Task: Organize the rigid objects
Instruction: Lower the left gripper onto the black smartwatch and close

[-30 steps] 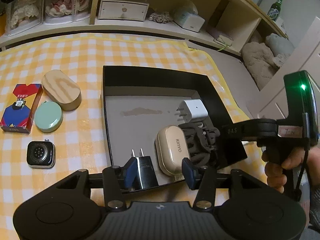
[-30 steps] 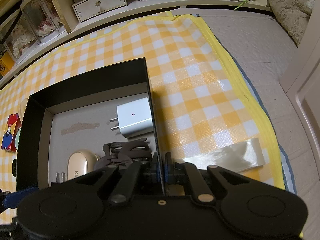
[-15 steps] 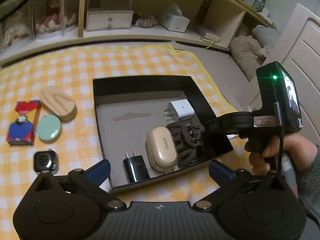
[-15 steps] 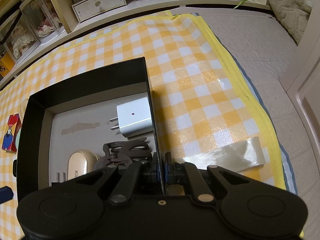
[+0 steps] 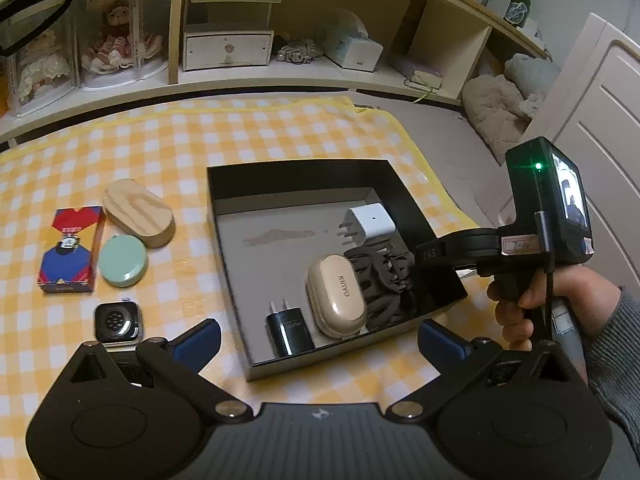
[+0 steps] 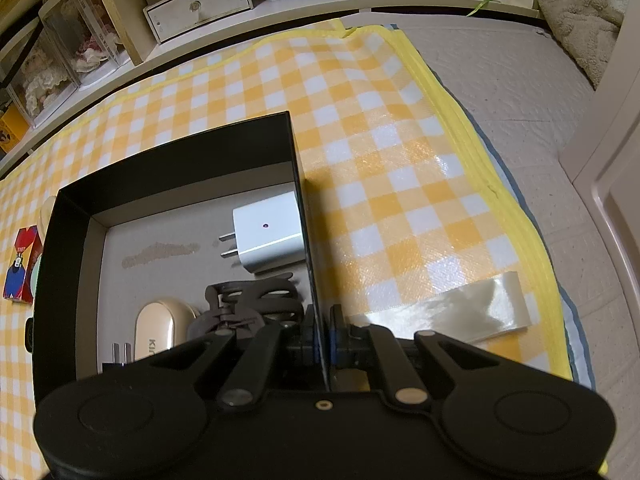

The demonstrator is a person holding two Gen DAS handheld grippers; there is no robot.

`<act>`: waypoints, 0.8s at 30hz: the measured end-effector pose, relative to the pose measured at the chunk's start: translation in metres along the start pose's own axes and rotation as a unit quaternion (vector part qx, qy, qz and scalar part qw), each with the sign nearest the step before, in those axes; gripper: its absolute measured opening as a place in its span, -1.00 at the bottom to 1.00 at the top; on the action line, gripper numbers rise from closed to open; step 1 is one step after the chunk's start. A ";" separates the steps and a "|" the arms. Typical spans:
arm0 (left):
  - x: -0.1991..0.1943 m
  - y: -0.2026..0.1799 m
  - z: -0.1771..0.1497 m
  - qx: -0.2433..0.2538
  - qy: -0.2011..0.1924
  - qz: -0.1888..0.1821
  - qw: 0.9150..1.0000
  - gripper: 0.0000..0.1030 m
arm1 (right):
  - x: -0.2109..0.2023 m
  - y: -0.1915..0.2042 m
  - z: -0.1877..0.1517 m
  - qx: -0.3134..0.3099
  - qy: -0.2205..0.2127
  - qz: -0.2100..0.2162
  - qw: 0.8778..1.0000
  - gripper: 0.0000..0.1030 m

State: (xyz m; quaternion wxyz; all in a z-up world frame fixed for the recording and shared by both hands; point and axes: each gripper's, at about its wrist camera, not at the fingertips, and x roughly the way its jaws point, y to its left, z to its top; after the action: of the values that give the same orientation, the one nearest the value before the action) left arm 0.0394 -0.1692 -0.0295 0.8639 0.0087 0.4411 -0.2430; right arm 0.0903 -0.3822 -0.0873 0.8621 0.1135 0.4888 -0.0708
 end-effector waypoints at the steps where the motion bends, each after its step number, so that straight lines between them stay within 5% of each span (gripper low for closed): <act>1: -0.003 0.002 0.001 0.001 0.000 0.004 1.000 1.00 | 0.000 0.000 0.000 0.000 0.000 0.000 1.000 -0.89; 13: -0.037 0.056 0.027 -0.006 -0.047 0.065 0.997 1.00 | 0.001 0.000 -0.001 0.000 0.001 0.000 1.000 -0.89; 20: -0.026 0.100 0.029 -0.028 -0.060 0.116 0.991 1.00 | 0.004 0.001 -0.003 0.001 0.007 -0.002 1.000 -0.89; 24: -0.008 0.116 0.024 -0.024 -0.043 0.113 0.992 1.00 | 0.005 0.000 -0.001 0.003 0.010 -0.001 1.000 -0.89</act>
State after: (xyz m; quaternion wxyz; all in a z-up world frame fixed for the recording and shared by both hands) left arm 0.1031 -0.0686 -0.0322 0.9039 0.0278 0.4056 -0.1330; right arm 0.0917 -0.3820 -0.0918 0.8568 0.1162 0.4972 -0.0725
